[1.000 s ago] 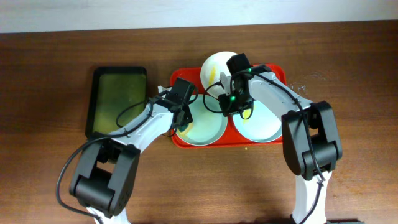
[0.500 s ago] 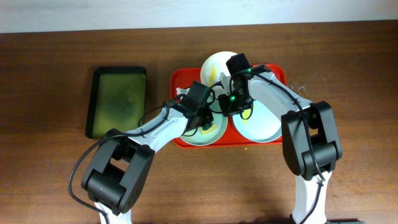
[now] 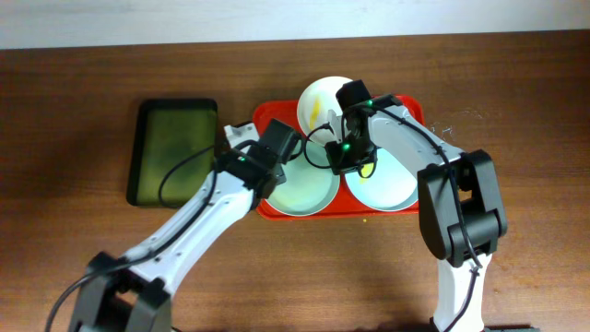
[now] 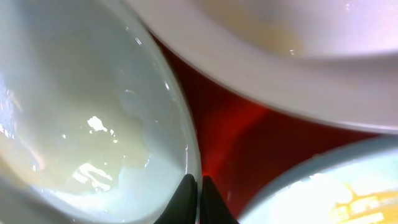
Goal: Clean dirty plates on tray and stack at the side
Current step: 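Hold the pale green plate with the right gripper and scrub it with the sponge, then lift the pale green plate with the right gripper and place it right of the tray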
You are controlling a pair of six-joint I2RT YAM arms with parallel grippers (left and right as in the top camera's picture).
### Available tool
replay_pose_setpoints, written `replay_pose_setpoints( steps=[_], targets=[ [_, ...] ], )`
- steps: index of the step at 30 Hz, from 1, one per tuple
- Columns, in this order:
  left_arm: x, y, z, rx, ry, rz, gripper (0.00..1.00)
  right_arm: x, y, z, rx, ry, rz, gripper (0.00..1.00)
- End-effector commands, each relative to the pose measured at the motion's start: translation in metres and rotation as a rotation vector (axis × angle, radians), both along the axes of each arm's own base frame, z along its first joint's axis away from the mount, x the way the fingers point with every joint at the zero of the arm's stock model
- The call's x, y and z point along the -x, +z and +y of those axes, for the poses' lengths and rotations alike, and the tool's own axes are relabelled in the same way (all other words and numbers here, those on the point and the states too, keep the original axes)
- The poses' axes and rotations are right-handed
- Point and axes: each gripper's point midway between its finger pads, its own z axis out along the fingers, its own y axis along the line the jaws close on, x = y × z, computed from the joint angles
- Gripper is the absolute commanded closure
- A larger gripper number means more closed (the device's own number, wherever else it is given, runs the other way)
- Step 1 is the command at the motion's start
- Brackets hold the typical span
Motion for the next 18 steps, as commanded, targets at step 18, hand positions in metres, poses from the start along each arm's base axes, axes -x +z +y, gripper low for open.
replay_pose_setpoints(
  steps=[18],
  targets=[
    [0.063, 0.027, 0.162, -0.166, 0.337, 0.242, 1.00, -0.008, 0.215, 0.024, 1.241, 0.143, -1.012, 0.96]
  ],
)
